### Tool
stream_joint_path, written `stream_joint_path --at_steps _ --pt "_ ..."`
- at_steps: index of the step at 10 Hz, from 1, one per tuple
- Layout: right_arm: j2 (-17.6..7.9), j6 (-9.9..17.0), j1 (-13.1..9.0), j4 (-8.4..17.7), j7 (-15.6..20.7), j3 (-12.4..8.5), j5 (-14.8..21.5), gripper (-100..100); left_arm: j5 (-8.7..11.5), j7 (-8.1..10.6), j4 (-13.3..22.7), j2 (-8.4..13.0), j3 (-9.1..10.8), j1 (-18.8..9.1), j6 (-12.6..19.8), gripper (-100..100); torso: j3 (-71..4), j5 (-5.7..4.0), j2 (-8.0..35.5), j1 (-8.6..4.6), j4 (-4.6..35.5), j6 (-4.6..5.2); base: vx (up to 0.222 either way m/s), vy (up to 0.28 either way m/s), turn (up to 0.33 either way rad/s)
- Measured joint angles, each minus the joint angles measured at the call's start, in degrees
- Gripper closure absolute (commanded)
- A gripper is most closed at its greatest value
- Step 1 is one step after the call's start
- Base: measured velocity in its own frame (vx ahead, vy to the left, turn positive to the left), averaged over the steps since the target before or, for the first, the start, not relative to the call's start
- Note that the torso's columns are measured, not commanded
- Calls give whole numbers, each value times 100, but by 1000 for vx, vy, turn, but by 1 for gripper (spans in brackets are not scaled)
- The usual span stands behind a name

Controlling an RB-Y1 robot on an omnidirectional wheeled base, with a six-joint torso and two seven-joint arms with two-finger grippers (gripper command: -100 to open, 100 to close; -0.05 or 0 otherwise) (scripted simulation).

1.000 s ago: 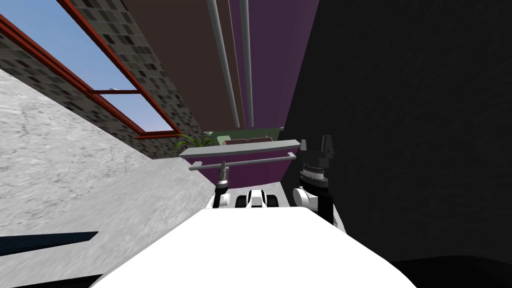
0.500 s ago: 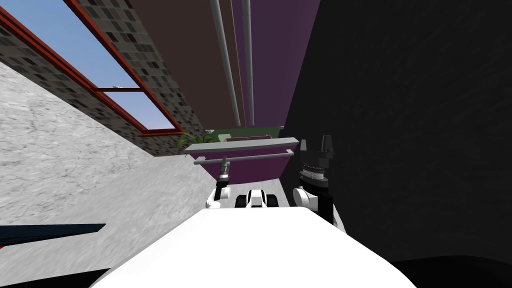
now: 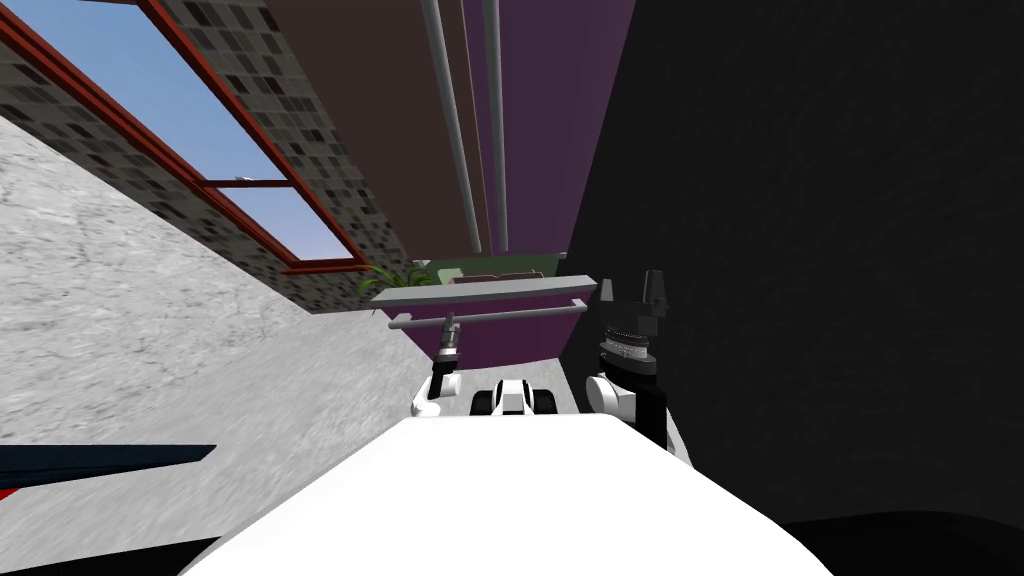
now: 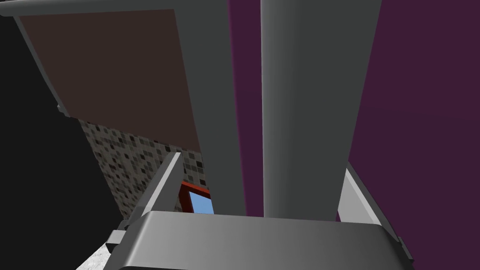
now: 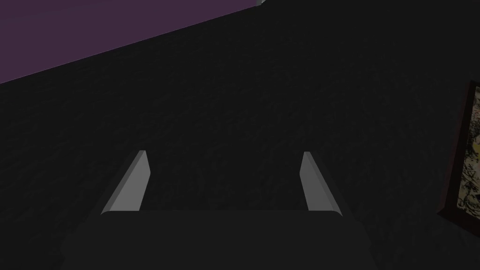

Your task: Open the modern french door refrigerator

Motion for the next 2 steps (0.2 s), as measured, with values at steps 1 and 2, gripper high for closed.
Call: stream_joint_path --at_steps 1,2 --pt "0 0 0 0 0 0 0 0 0 0 6 -1 0 5 5 0 -2 3 -4 3 -5 0 0 0 0" --pt "0 0 0 0 0 0 0 0 0 0 9 -1 0 9 8 0 -3 5 -6 4 -8 0 0 0 0"
